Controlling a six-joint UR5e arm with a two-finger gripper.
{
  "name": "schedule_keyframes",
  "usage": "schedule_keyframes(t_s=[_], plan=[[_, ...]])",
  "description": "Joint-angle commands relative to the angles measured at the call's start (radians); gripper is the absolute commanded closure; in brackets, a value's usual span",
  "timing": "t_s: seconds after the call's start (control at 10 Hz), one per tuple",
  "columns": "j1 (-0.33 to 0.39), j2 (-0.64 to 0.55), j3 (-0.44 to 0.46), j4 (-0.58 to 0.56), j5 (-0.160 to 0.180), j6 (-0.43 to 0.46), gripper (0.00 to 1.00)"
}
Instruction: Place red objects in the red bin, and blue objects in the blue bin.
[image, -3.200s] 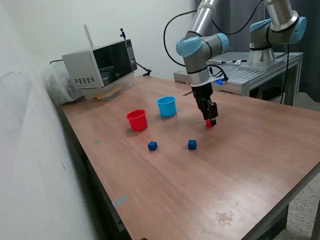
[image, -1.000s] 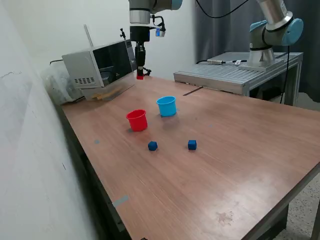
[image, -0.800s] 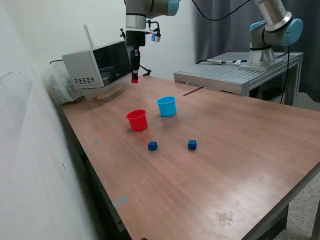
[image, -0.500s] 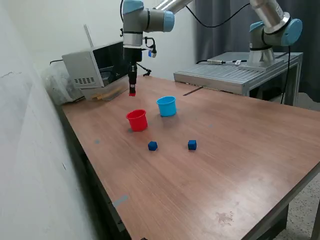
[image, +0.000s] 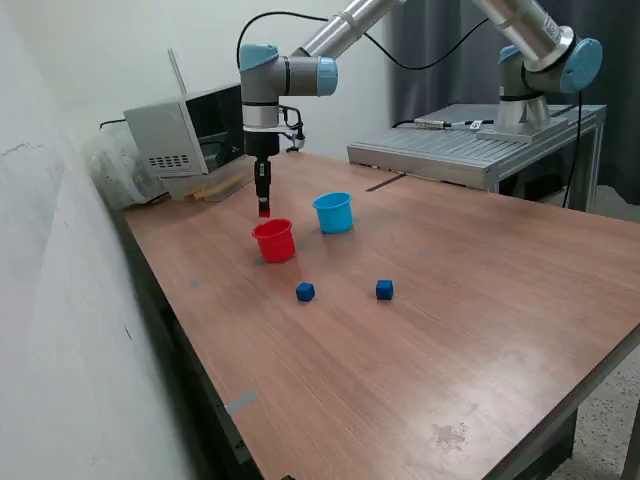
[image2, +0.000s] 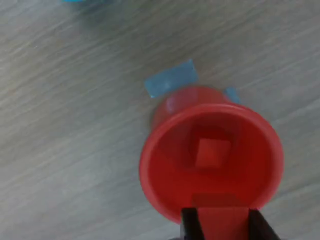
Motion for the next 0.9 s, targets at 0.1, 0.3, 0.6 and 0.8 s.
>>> schedule_keyframes(t_s=[0.1, 0.3, 0.6, 0.8], plan=[[-0.002, 0.019, 0.011, -0.01, -0.014, 0.001, 0.0], [-0.002, 0.019, 0.006, -0.012, -0.017, -0.001, 0.0], [0.008, 0.009, -0.003, -0.003, -0.017, -0.047, 0.0], [0.014, -0.025, -0.017, 0.037, -0.015, -0.123, 0.0]])
